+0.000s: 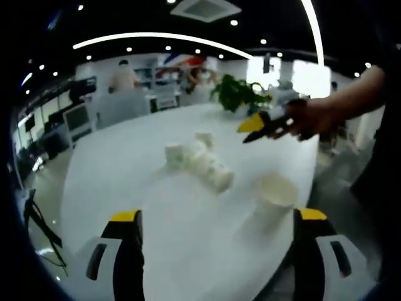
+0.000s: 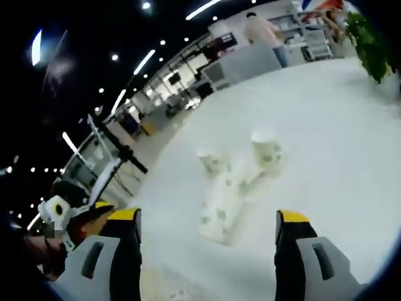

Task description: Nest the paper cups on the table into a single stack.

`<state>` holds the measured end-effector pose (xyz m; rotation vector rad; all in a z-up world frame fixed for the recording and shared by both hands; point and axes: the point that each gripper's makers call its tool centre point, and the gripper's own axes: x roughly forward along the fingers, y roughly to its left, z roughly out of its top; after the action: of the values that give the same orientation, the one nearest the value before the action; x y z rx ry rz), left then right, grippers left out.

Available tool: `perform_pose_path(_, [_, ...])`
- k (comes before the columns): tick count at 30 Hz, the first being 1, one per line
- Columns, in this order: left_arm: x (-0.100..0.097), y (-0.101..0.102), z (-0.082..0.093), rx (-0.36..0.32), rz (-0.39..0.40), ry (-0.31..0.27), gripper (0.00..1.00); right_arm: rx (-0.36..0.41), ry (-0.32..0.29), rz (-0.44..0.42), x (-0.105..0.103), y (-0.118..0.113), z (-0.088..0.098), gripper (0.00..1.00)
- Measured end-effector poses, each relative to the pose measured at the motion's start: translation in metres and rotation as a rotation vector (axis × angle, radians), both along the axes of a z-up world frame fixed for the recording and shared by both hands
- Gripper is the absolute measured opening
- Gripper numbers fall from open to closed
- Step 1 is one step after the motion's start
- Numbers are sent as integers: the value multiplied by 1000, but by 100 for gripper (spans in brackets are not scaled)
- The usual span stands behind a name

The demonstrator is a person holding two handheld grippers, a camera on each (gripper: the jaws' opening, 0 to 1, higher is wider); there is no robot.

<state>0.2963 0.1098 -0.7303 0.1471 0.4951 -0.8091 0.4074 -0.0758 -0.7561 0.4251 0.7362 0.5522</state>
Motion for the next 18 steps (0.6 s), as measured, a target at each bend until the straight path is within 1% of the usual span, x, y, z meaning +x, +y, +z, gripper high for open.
perform_pose_path(1, [-1, 0, -1, 0, 1, 2, 99, 2, 17, -9, 2, 2, -4, 85])
perform_pose_path(2, [-2, 1, -1, 0, 1, 1, 99, 9, 47, -22, 2, 6, -9, 84])
perform_pose_path(3, [-3, 1, -2, 1, 1, -1, 99, 6, 91, -43, 3, 8, -16, 85])
perform_pose_path(5, [-4, 3, -5, 4, 5, 3, 98, 11, 91, -73, 10, 11, -20, 85])
perform_pose_path(8, [-7, 6, -9, -2, 16, 15, 99, 8, 134, -92, 14, 18, -27, 84])
perform_pose_path(10, [-7, 8, -9, -4, 24, 16, 99, -4, 135, -101, 18, 21, -29, 83])
perform_pose_path(13, [-8, 11, -11, -5, 31, 20, 99, -13, 149, -106, 21, 23, -33, 78])
perform_pose_path(15, [-8, 12, -11, -3, 31, 23, 98, -12, 175, -111, 23, 23, -36, 77])
perform_pose_path(18, [-7, 14, -12, -4, 34, 22, 98, 2, 189, -141, 30, 22, -37, 75])
